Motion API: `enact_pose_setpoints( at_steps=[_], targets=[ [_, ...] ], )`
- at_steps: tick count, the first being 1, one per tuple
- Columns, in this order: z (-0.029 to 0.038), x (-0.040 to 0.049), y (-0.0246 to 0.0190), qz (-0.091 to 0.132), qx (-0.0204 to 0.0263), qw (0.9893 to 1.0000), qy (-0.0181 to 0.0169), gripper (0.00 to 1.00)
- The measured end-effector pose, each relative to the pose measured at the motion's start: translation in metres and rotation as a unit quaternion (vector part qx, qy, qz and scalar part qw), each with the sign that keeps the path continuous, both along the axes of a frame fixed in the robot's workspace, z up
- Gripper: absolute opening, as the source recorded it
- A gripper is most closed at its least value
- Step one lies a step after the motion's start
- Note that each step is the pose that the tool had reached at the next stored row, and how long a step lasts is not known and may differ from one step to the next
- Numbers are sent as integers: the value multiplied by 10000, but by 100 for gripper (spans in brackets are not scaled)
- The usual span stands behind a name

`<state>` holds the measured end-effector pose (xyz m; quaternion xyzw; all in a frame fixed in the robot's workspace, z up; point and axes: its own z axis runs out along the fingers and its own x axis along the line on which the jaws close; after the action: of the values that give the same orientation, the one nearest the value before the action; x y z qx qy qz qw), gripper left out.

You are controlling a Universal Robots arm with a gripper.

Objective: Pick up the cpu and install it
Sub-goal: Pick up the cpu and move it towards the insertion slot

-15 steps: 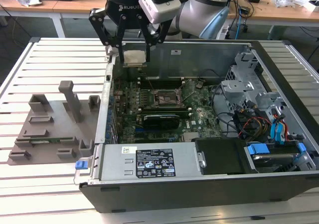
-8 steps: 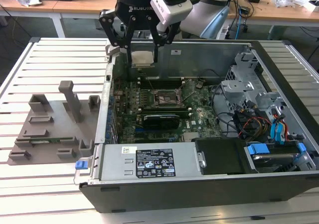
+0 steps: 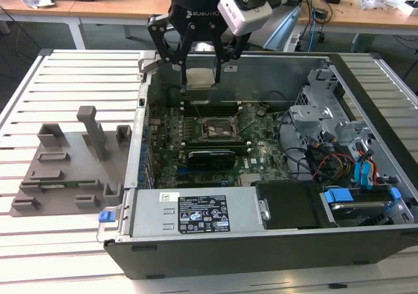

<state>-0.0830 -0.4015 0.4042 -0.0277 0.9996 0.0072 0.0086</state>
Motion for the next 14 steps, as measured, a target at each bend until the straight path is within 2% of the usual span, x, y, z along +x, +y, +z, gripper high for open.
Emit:
enact_pose_setpoints(
  at_steps=[8,10,14],
  targets=[
    [-18,171,7,0,0,10000,3,55],
    [-26,252,11,0,0,10000,4,55],
    [-36,339,14,0,1,10000,5,55]
  ],
)
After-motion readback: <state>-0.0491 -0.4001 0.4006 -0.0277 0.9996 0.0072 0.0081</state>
